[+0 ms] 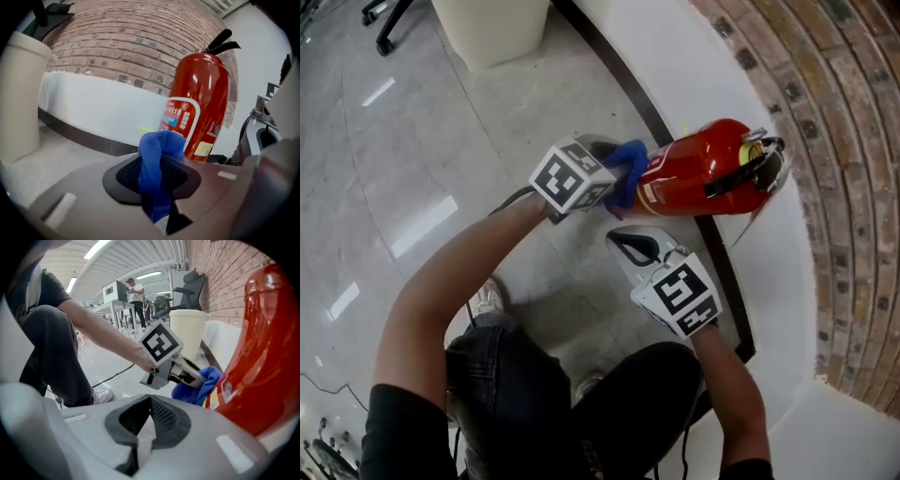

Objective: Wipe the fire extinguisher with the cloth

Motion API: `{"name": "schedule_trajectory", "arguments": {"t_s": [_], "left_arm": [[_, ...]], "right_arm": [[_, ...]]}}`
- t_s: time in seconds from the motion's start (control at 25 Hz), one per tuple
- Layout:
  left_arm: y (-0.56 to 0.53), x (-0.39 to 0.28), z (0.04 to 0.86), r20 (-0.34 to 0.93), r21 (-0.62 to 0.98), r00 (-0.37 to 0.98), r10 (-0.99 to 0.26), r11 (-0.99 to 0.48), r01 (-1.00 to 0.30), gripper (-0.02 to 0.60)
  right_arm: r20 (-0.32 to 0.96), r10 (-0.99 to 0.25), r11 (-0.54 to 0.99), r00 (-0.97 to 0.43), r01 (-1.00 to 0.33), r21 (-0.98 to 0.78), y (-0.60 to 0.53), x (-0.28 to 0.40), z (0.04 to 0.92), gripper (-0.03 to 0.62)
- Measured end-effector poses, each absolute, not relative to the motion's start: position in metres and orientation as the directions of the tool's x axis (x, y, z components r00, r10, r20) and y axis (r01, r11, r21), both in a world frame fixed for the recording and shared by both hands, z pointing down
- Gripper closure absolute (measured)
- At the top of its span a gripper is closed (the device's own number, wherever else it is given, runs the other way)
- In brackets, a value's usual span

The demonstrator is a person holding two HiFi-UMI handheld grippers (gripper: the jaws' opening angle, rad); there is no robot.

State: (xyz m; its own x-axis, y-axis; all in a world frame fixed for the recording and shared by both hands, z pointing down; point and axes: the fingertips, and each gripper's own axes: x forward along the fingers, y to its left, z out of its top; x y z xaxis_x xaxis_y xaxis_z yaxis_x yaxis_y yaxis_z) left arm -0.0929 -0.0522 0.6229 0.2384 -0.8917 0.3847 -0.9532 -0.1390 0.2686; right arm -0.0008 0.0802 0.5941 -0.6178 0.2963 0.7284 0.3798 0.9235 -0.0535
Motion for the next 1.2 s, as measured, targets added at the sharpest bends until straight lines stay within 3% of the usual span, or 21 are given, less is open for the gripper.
{"name": "schedule_trajectory", "arguments": {"t_s": [0.32,0.48,0.6,0.96,1.2], "left_arm": [[-0.061,-0.097,0.718,0.513,0.292,0.252,-0.821,-0.108,-0.950,0.489],[-0.054,-0.087,0.753,0.597,0.245,0.288,-0.748,-0.172,-0.954,0.494],[-0.058,-0.088,0.754,0.591,0.253,0.318,-0.742,-0.205,-0.946,0.494],[-0.076,-0.097,0.621,0.396,0.238,0.453,-0.799,-0.387,-0.891,0.494],[-0.082,-0.095,0.507,0.272,0.163,0.539,-0.797,-0.514,-0.842,0.494]], "right_arm": [[0.747,0.304,0.927,-0.591,0.366,-0.087,0.073,0.002,0.607,0.591],[0.751,0.333,0.915,-0.571,0.388,-0.111,0.079,0.005,0.620,0.591],[0.758,0.337,0.909,-0.559,0.402,-0.107,0.084,-0.002,0.628,0.591],[0.760,0.309,0.910,-0.571,0.411,-0.062,0.087,-0.030,0.589,0.591],[0.754,0.237,0.950,-0.612,0.310,-0.047,0.086,-0.046,0.568,0.591]]}}
